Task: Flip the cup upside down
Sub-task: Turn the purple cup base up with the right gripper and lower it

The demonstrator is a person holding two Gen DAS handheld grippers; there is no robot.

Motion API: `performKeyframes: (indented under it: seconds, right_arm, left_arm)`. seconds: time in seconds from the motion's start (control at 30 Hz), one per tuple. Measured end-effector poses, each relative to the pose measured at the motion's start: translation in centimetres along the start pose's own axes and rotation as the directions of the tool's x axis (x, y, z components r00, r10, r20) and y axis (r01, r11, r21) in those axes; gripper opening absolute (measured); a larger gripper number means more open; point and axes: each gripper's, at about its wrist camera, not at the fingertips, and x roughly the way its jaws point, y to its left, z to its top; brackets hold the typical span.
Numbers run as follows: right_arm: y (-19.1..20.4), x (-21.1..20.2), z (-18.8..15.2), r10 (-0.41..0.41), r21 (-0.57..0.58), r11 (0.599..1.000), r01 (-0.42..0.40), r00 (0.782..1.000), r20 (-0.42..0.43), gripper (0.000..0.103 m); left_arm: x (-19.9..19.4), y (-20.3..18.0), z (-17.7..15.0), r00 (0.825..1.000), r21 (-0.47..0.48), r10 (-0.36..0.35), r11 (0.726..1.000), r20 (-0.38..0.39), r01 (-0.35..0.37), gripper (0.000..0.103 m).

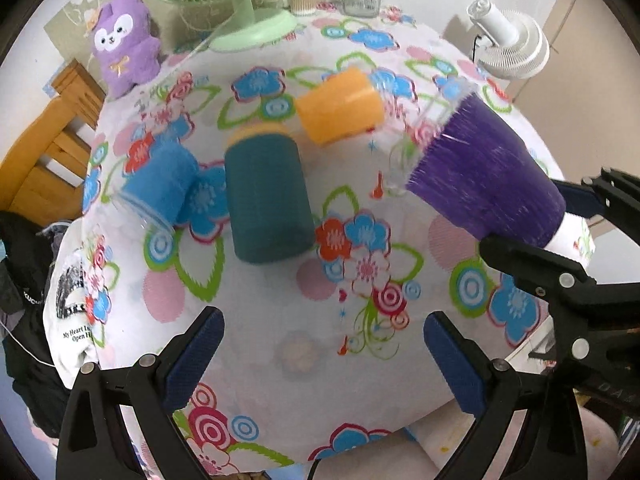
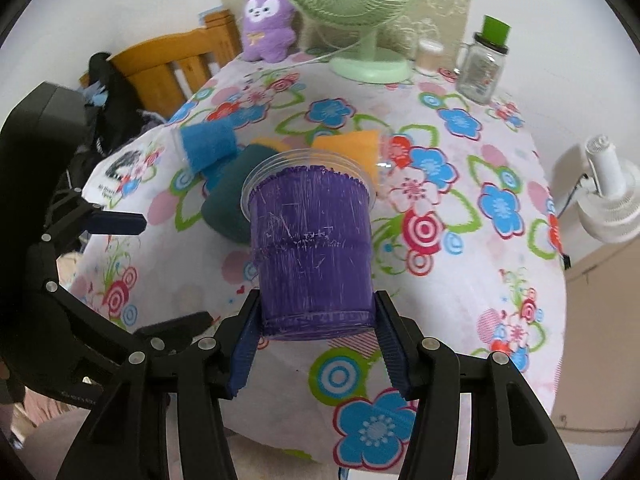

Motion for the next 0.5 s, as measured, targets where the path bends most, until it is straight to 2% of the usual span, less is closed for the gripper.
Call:
performKeyframes:
  seconds: [0.27,0.5]
  right_arm:
    - [-2.1,-1.5,1.5,-0.042,0.115,0.992,0.048,0.998,-0.054,0.058]
    - [-2.3,-1.7,2.2,-0.041,0.141,0.988,0.059,0.991,-0.128,0.058]
  left_arm:
    - [-1.7,0.0,1.7,0.999,-0.035,-0.022,0.999,0.032,0.023,0.101]
    - [-1.9,0.2,1.5,0.999,-0.068,-0.011,0.998,0.036,0.014,0.101]
